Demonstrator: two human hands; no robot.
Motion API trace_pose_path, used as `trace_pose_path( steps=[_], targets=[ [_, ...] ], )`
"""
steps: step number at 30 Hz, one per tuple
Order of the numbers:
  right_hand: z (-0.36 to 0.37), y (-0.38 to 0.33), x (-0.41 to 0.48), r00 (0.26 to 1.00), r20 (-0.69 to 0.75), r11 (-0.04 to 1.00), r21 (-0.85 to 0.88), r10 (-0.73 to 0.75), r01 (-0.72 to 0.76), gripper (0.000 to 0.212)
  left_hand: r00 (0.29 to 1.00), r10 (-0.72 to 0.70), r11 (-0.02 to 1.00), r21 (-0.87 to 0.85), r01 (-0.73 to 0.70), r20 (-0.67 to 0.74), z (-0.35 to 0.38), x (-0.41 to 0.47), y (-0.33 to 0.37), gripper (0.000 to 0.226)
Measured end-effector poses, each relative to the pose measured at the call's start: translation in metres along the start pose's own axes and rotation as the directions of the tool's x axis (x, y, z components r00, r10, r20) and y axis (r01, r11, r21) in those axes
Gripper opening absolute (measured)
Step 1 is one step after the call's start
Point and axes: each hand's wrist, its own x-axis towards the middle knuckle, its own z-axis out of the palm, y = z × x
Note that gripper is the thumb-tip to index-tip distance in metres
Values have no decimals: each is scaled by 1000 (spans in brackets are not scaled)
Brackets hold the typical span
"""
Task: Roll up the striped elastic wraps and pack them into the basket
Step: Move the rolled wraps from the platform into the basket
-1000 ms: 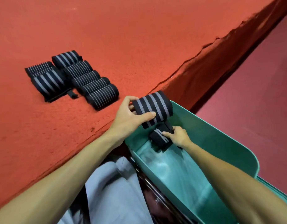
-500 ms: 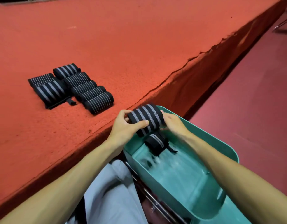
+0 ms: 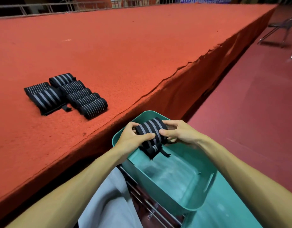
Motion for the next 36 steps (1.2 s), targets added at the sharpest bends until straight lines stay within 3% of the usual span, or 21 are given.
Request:
trace_pose_path(
  steps=[4, 8, 12, 16, 20, 24, 27, 33, 36],
  targets=[
    [-11, 18, -8, 996, -38, 995, -62, 77, -79, 39, 986, -48, 973, 231, 10, 160, 7, 4, -11, 75],
    [-17, 45, 2, 961, -166, 949, -192, 221, -251, 43, 952, -97, 904, 426, -37, 290, 8, 14, -19, 39],
    [-15, 79, 23, 882, -262, 801, -377, 390, -466, 32, 969, -38, 890, 449, -78, 243, 1, 22, -22, 14],
    [-3, 103, 44, 833, -353, 702, -452, 427, -551, 31, 963, -29, 857, 503, -115, 268, -7, 28, -22, 8],
    [-2, 114, 55, 833, -406, 706, -457, 376, -541, 47, 964, 10, 847, 511, -149, 264, -15, 34, -20, 8],
    [0, 121, 57, 855, -428, 658, -558, 294, -506, 38, 962, 50, 846, 500, -184, 270, -16, 36, -21, 7],
    [2, 121, 55, 871, -427, 523, -698, 245, -489, 25, 962, 89, 857, 472, -205, 256, -18, 38, -19, 7],
    [10, 87, 49, 941, -327, 119, -934, 84, -335, 15, 960, 171, 893, 377, -246, 221, -24, 28, -3, 10],
    [14, 68, 48, 948, -310, 113, -942, 70, -316, 19, 950, 221, 914, 294, -280, 219, -30, 19, 10, 11]
  ],
)
